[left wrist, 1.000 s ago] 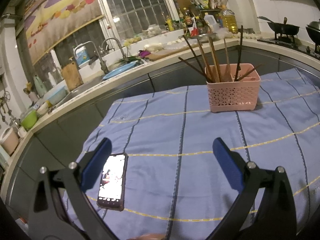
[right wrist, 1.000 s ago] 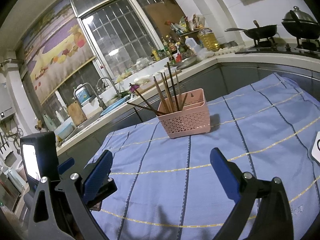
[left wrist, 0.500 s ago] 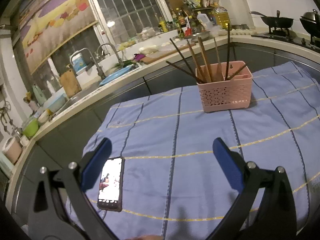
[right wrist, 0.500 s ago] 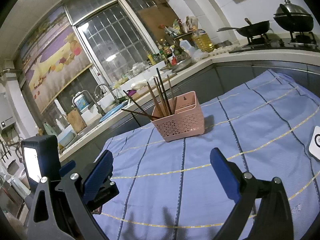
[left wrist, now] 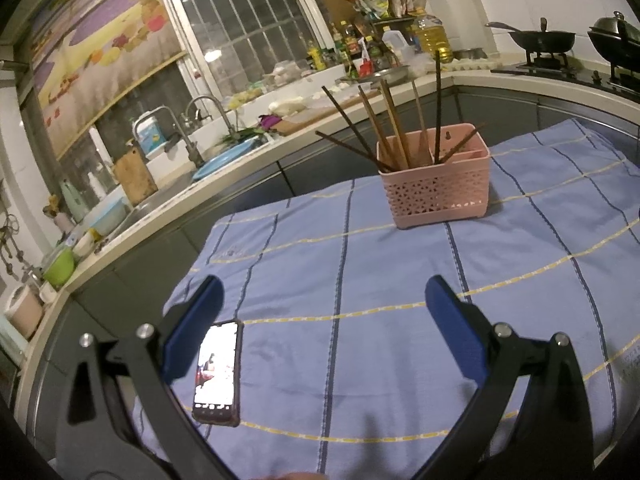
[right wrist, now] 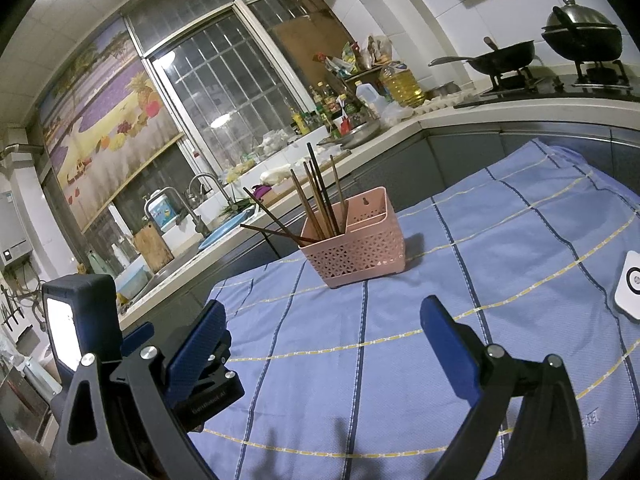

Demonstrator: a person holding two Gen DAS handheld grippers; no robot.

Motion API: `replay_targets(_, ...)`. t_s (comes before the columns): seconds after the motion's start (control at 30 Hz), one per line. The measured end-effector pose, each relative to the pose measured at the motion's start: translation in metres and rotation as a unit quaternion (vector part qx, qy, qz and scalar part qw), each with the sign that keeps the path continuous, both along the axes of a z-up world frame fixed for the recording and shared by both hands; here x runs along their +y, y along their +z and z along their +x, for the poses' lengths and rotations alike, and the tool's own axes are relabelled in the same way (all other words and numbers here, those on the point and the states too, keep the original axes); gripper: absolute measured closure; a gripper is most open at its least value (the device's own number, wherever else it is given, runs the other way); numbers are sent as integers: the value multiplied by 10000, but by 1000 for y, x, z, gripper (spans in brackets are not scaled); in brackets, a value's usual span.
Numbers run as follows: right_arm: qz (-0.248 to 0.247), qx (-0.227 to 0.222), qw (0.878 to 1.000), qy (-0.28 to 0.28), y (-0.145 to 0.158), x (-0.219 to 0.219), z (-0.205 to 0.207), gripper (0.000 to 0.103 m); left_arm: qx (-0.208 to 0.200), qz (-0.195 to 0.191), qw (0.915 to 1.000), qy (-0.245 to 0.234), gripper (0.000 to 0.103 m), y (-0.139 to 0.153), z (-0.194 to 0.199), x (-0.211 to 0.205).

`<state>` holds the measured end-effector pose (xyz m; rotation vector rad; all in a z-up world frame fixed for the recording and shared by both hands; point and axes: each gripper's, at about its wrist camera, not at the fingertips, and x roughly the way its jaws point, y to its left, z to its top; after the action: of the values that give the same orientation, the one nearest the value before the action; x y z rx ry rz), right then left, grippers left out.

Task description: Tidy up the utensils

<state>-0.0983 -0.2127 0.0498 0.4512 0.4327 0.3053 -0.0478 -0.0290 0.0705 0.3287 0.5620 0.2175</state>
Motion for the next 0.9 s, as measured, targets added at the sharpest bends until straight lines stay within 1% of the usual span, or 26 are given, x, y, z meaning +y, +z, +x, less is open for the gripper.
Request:
replay_targets(0.37, -85, 24, 10000, 35, 3, 7, 0, 7, -12, -143, 9999, 4, 6, 1, 1, 8)
replay_targets(0.9, -284, 73, 9995, 103, 3, 28, 5, 7, -4, -363, 9993, 83, 6, -3, 2, 27)
